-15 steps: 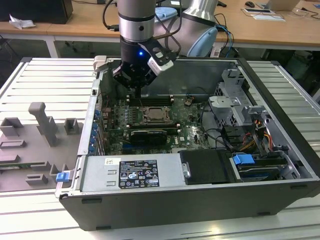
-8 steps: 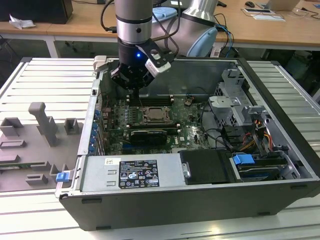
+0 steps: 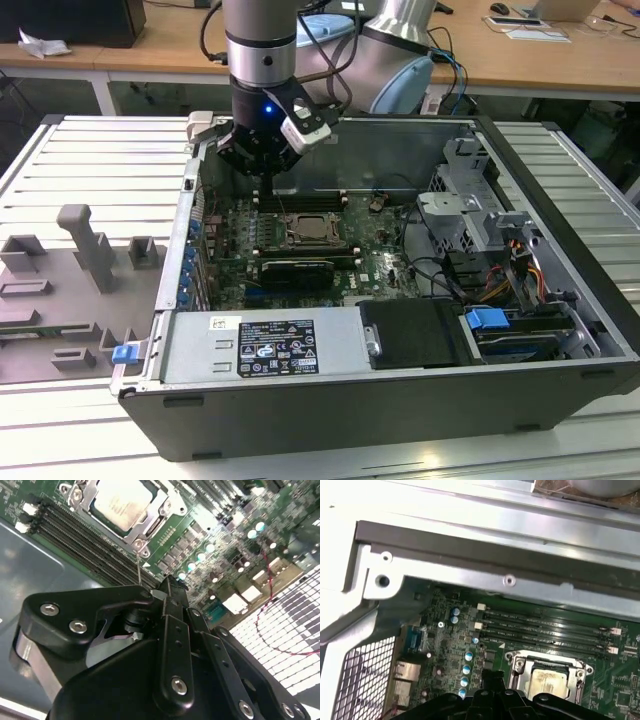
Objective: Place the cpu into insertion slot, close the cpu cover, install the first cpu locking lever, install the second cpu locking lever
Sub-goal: 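Install the first cpu locking lever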
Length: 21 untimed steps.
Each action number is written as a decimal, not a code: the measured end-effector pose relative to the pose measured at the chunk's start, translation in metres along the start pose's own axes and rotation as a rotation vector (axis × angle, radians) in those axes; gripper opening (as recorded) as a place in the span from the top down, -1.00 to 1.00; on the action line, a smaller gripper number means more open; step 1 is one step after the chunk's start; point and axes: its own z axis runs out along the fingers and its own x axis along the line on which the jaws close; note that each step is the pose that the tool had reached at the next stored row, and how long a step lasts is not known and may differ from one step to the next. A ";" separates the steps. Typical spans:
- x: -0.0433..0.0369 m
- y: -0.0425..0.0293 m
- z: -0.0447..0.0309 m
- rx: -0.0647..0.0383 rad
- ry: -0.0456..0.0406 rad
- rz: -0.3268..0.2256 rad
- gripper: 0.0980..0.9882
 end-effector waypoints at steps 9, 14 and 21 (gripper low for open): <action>-0.0038 0.0048 0.0020 0.000 -0.0004 0.015 0.98; -0.0042 0.0048 0.0022 0.002 -0.0003 0.017 0.98; 0.0052 0.0069 0.0024 0.002 -0.0008 0.017 0.98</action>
